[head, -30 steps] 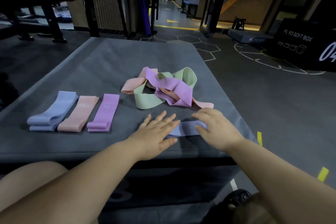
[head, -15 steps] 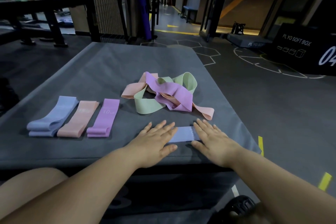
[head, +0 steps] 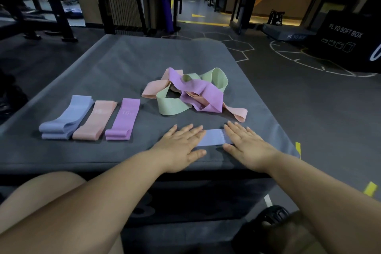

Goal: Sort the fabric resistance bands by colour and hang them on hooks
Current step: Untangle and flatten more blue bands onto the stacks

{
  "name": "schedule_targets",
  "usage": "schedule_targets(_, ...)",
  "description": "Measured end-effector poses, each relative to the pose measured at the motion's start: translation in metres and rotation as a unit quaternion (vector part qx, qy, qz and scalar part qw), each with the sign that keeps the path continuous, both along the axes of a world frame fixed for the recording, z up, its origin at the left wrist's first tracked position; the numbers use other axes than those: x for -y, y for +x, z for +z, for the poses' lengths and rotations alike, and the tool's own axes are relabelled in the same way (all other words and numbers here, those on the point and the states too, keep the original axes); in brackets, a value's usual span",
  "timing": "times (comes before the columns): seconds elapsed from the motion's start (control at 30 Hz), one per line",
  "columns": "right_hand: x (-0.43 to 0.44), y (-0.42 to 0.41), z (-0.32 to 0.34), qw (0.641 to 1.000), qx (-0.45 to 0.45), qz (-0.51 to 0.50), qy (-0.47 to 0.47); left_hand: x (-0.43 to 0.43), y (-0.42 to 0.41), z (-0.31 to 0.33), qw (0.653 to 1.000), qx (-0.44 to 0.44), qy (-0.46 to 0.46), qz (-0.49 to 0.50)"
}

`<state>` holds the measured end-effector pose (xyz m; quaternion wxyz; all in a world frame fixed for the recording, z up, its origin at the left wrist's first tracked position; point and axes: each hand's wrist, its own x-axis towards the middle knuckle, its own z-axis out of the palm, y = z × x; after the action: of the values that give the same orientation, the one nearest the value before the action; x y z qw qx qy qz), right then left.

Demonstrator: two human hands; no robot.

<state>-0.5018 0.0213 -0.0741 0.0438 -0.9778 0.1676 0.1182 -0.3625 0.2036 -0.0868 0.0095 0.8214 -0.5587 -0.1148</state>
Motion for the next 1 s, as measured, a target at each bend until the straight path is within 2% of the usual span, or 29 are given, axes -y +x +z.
schedule_targets(0.1, 0.004, -0.001, 0.004, 0.999, 0.031, -0.011, 0.034, 0.000, 0.000, -0.001, 1.000, 0.001, 0.001, 0.000)
schedule_targets(0.2, 0.010, -0.002, 0.008, 0.990, 0.107, -0.057, 0.067, 0.000, 0.000, 0.000, 1.000, 0.000, 0.004, 0.000)
schedule_targets(0.33, 0.011, 0.001, 0.016, 0.971, 0.189, -0.147, 0.028, 0.000, -0.001, 0.003, 1.000, -0.009, 0.009, 0.002)
schedule_targets(0.47, 0.009, 0.005, 0.021, 0.955, 0.186, -0.226, 0.057, 0.001, -0.001, 0.005, 0.999, -0.030, 0.005, 0.010)
schedule_targets(0.73, 0.008, 0.015, 0.021, 0.944, 0.165, -0.271, 0.096, 0.001, -0.002, 0.007, 0.999, -0.048, -0.005, 0.019)
schedule_targets(0.83, 0.010, 0.016, 0.021, 0.941, 0.157, -0.277, 0.118, 0.004, 0.001, 0.008, 0.993, -0.097, -0.049, 0.041)
schedule_targets(0.93, 0.013, 0.017, 0.018, 0.935, 0.178, -0.274, 0.135, 0.007, 0.006, 0.006, 0.975, -0.160, -0.136, 0.077)
schedule_targets(1.0, 0.015, 0.018, 0.015, 0.933, 0.190, -0.267, 0.150, 0.007, 0.008, 0.006, 0.966, -0.150, -0.173, 0.116)
